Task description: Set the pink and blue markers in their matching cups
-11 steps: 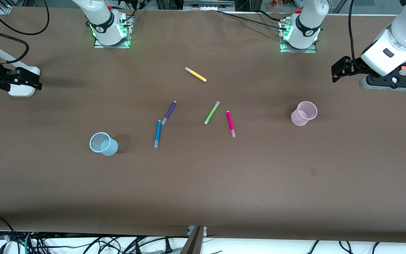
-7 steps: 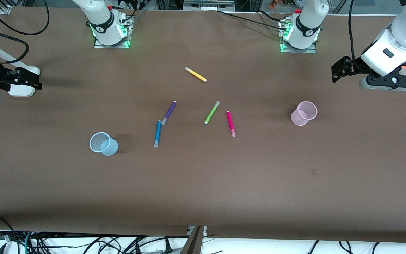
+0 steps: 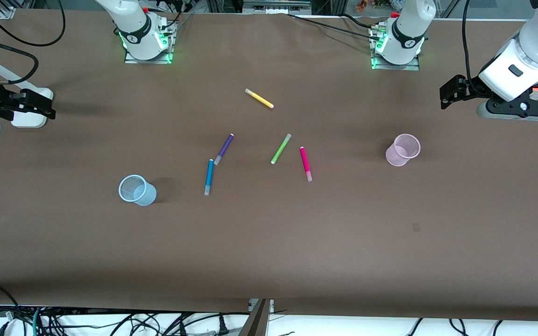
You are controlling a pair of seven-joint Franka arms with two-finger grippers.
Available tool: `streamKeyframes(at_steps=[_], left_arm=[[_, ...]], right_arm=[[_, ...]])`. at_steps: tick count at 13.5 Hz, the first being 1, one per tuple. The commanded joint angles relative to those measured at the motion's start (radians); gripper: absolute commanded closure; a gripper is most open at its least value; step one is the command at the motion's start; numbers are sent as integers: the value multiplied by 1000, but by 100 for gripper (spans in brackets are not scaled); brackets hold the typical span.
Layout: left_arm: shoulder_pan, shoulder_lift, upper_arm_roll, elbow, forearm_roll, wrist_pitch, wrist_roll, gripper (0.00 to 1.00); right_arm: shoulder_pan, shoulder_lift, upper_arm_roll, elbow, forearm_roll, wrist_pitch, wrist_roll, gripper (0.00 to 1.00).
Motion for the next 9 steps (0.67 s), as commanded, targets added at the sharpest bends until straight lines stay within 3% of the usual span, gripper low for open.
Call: streamKeyframes(at_steps=[1, 9], left_arm=[[9, 11, 0, 23, -22, -9, 23, 0], [11, 14, 0, 25, -22, -8, 23, 0]], right_arm=[[-6, 14, 6, 29, -8, -10, 4, 0], [0, 23, 9, 29, -4, 10, 14, 0]])
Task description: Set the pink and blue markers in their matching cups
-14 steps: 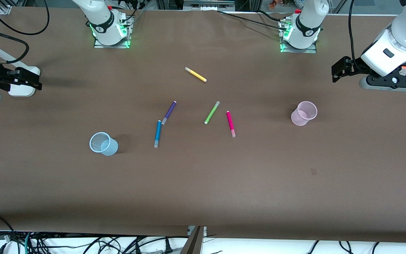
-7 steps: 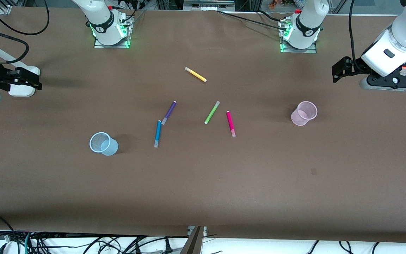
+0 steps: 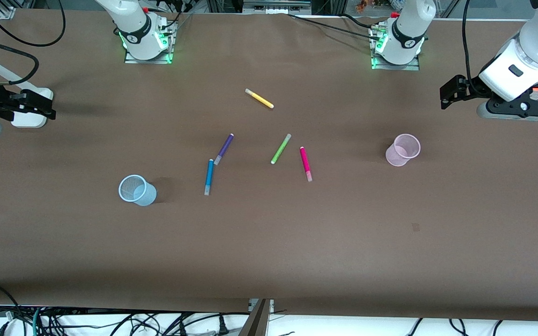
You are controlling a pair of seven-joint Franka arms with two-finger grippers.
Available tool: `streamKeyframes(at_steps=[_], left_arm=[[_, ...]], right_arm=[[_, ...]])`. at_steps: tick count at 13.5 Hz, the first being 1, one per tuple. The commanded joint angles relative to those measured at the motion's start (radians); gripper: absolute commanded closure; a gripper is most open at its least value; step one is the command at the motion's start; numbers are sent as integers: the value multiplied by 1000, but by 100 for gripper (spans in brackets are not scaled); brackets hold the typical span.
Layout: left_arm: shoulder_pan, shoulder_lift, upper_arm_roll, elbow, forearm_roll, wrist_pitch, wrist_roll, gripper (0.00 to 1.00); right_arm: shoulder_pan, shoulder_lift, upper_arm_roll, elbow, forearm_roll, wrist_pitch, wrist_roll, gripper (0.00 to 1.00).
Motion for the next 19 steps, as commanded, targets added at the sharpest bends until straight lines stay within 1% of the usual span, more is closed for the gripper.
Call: streamKeyframes(at_steps=[1, 6, 7, 8, 12, 17, 18, 19], left_arm=[[10, 14, 0, 25, -22, -8, 23, 0], [10, 14, 0, 25, -22, -8, 23, 0], [10, 14, 0, 26, -22, -8, 23, 0], [10, 14, 0, 26, -22, -8, 23, 0], [10, 34, 3, 31, -22, -9, 12, 0], [4, 80, -2, 35, -22, -11, 20, 0], [6, 83, -2, 35, -22, -11, 21, 0], [7, 86, -2, 35, -24, -9, 21, 0]], right_arm=[[3, 21, 12, 27, -2, 10, 14, 0], [35, 73, 18, 21, -1, 71, 12, 0], [41, 96, 18, 23, -2, 73, 12, 0], [50, 98, 18, 23, -4, 74, 3, 0], [108, 147, 18, 24, -5, 93, 11, 0], [190, 266, 18, 24, -11, 215, 14, 0], [202, 286, 18, 24, -10, 240, 26, 0], [204, 304, 18, 24, -4, 264, 84, 0]])
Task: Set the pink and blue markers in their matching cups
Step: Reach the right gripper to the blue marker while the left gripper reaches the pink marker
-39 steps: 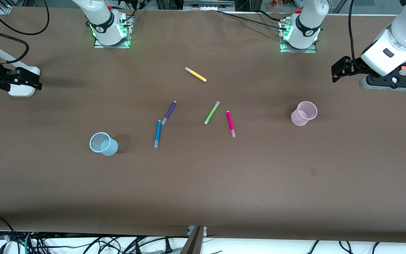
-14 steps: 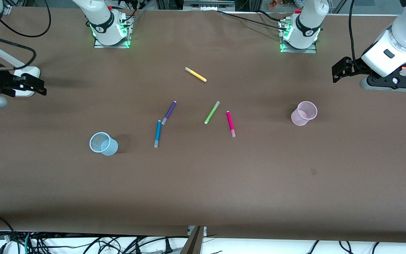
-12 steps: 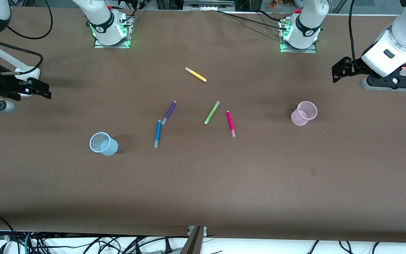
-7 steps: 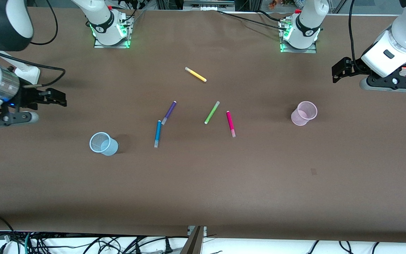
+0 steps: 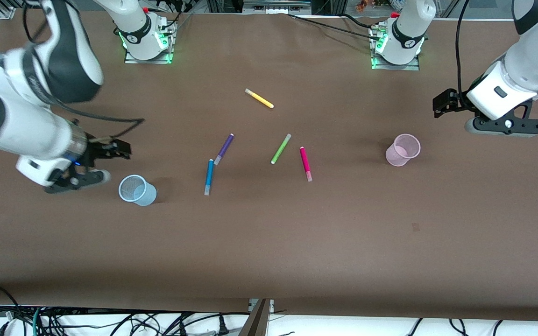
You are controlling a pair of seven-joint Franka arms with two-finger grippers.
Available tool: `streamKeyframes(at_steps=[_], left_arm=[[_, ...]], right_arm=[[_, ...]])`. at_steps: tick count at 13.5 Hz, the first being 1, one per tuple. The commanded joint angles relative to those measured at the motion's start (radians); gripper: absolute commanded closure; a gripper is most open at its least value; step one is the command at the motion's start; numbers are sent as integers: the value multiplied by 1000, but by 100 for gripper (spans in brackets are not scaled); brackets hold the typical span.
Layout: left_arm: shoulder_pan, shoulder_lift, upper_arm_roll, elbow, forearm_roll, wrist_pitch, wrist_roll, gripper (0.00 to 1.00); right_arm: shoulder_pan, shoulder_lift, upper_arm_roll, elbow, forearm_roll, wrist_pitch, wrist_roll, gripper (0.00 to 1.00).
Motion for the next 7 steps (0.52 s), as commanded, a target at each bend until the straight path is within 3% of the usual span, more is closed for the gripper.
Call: streamKeyframes(at_steps=[1, 7], left_arm=[[8, 31, 0, 34, -24, -11, 23, 0], [33, 97, 5, 33, -85, 54, 24, 0]], right_arm=[[25, 59, 1, 24, -4, 55, 144, 0], [123, 178, 1, 19, -9, 201, 453, 0]])
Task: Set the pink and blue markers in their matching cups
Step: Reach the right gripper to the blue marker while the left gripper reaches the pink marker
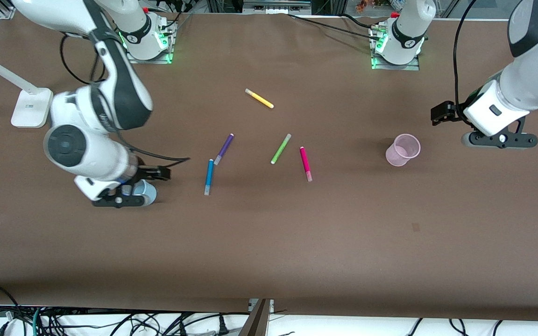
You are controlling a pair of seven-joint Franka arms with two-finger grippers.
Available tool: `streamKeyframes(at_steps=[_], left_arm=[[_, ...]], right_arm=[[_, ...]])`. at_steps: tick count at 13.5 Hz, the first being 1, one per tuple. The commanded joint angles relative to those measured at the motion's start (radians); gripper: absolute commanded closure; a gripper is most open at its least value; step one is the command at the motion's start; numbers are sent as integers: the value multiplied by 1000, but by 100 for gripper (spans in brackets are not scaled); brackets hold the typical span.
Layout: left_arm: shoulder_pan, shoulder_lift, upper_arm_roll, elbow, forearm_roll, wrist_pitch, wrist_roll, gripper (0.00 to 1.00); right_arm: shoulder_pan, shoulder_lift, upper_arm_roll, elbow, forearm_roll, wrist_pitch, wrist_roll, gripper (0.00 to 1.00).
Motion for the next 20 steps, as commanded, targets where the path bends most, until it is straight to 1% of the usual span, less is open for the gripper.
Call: streamKeyframes(at_steps=[1, 4, 5, 9, 10, 12, 14, 15, 17, 18, 19, 20], left_arm=[[2, 43, -7, 17, -45, 69, 16, 0], [-9, 90, -27, 14, -62, 108, -8, 0], [-10, 101, -34, 14, -65, 113, -43, 0], [-33, 142, -114, 12, -59, 145, -232, 0], [-57, 164, -119, 12, -59, 148, -283, 0], [-134, 210, -120, -3, -53, 218, -404, 0], [-179, 265, -122, -5, -51, 299, -440, 0], [-196, 294, -122, -6, -53, 345, -455, 0], [-248, 358, -122, -5, -51, 434, -545, 0], [-263, 386, -120, -6, -50, 476, -565, 0], [-275, 409, -122, -6, -50, 510, -576, 0], [-288, 432, -122, -6, -50, 539, -605, 0]], right_arm=[[21, 64, 0, 16, -9, 64, 87, 0], [47, 130, 0, 16, -18, 157, 128, 0], [47, 150, 0, 18, -16, 166, 123, 0], [49, 222, 0, 19, -10, 177, 117, 0], [65, 241, 0, 18, -7, 213, 129, 0], [99, 271, 0, 15, -4, 272, 152, 0], [104, 298, 0, 15, -4, 307, 173, 0], [108, 307, 0, 15, -9, 312, 174, 0], [110, 314, 0, 15, -9, 315, 174, 1], [113, 316, 0, 13, -9, 315, 174, 4], [122, 318, 0, 13, -6, 315, 175, 14], [127, 318, 0, 13, -6, 315, 175, 32]])
